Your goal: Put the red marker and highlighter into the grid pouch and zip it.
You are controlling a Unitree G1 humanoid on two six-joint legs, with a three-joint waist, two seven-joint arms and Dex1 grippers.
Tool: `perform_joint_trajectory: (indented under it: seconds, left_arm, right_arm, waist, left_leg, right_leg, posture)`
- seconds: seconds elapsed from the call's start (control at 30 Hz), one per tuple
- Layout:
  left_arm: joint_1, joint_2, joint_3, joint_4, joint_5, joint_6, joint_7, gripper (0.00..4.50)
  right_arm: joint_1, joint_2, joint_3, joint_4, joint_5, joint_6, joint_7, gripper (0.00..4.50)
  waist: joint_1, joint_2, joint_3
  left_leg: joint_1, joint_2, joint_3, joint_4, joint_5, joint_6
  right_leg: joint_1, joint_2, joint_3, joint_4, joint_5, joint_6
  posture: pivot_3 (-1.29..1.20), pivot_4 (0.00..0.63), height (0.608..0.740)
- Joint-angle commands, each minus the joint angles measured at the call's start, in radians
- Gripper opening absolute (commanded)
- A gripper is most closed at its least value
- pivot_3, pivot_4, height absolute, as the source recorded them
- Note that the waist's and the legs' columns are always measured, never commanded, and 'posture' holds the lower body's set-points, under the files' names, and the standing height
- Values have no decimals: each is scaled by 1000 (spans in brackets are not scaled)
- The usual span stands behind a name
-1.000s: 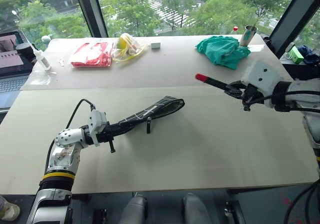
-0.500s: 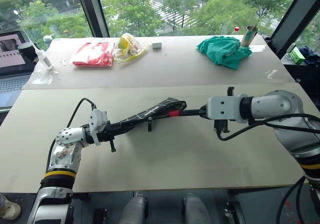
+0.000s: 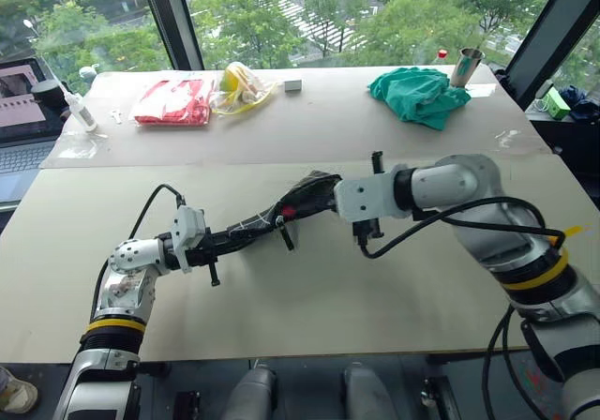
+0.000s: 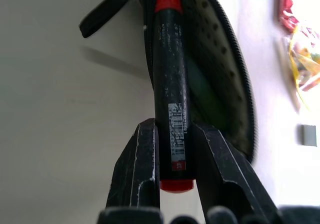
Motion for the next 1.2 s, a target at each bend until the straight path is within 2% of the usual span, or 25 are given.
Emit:
perform_joint_trajectory:
  seconds: [0.03,0.2,0.27,0.3,0.37,0.47,0.53,0.63,0.67,0.77,0.87,0.97,1.03,1.2]
  left_arm:
    - [-9,-7,0,-11,-3,-16,-4,0]
    - [-12,-7,4,-4,1,-19,-7,0]
    - [-13,-9,5,-3,2,-20,-7,0]
    - [-13,-10,5,-2,3,-20,-7,0]
    - [-15,-12,7,-1,3,-20,-8,0]
    - [-11,-15,10,0,4,-22,-9,0]
    - [-9,-15,11,0,4,-23,-9,0]
    - [-11,-21,14,2,3,-23,-2,0]
    - [-10,-22,14,3,3,-25,-1,0]
    - [-7,-23,14,5,4,-28,-1,0]
    - [-2,-22,17,4,4,-31,-1,0]
    - [1,-19,20,5,3,-33,-2,0]
    - [3,-17,21,5,2,-34,-5,0]
    - [0,-13,21,6,2,-32,-14,0]
  right_arm:
    - [-18,51,51,27,-60,-86,-34,567]
    - [-36,84,83,150,-149,-227,-87,567]
    - [-48,121,60,179,-142,-234,-107,1592]
    - [-49,134,48,188,-138,-220,-109,1784]
    - [-45,132,24,191,-137,-187,-92,2539]
    - [-30,116,-54,152,-38,-51,1,3491]
    - [-39,119,-127,136,25,34,7,3491]
    - [-6,32,-237,60,182,87,124,3491]
    - [-5,33,-316,40,274,196,133,3491]
    - [11,22,-447,-1,441,405,138,3491]
    - [195,-36,-577,-107,643,635,179,3491]
    - [356,-31,-554,-159,647,692,75,3491]
    - [423,25,-519,-170,629,687,-23,3491]
    - [396,229,-429,-104,586,694,-263,3491]
  waist:
    - [1,0,0]
    - [1,0,0]
    - [-1,0,0]
    - [-1,0,0]
    - [-2,0,0]
    - [1,0,0]
    - [2,0,0]
    - [4,0,0]
    - [4,0,0]
    - [0,0,0]
    - [6,0,0]
    - [11,-1,0]
    - [6,-1,0]
    - [-8,0,0]
  left_leg:
    - [0,0,0,0,0,0]
    - [0,0,-1,0,0,-1]
    - [0,0,0,0,1,-1]
    - [0,0,0,0,1,-1]
    - [0,0,-1,0,1,-1]
    - [0,0,-2,0,1,-1]
    - [0,0,-2,0,1,-1]
    - [0,0,-2,0,1,-1]
    - [0,0,-3,0,1,-1]
    - [0,0,-2,0,0,0]
    - [1,0,-3,-1,-1,2]
    - [1,0,-3,-1,-3,6]
    - [0,-1,-2,0,-3,6]
    - [3,0,-1,0,-3,5]
  right_leg:
    - [0,0,0,0,0,0]
    - [0,0,0,0,0,0]
    - [0,0,0,0,0,0]
    - [0,0,0,0,0,0]
    - [0,0,0,1,0,0]
    - [0,0,0,1,0,0]
    - [1,0,0,0,0,0]
    - [0,0,0,0,0,0]
    - [1,0,0,0,0,0]
    - [1,0,0,0,0,0]
    - [1,0,-1,0,0,0]
    - [2,0,-1,0,0,0]
    - [1,-1,1,0,0,0]
    - [0,0,2,4,0,0]
  posture:
    - [0,150,740]
    - [0,150,740]
    - [0,150,740]
    - [0,150,740]
    - [0,150,740]
    - [0,150,740]
    - [0,150,740]
    - [0,150,740]
    - [0,150,740]
    - [0,150,740]
    - [0,150,740]
    - [0,150,740]
    - [0,150,740]
    - [0,150,740]
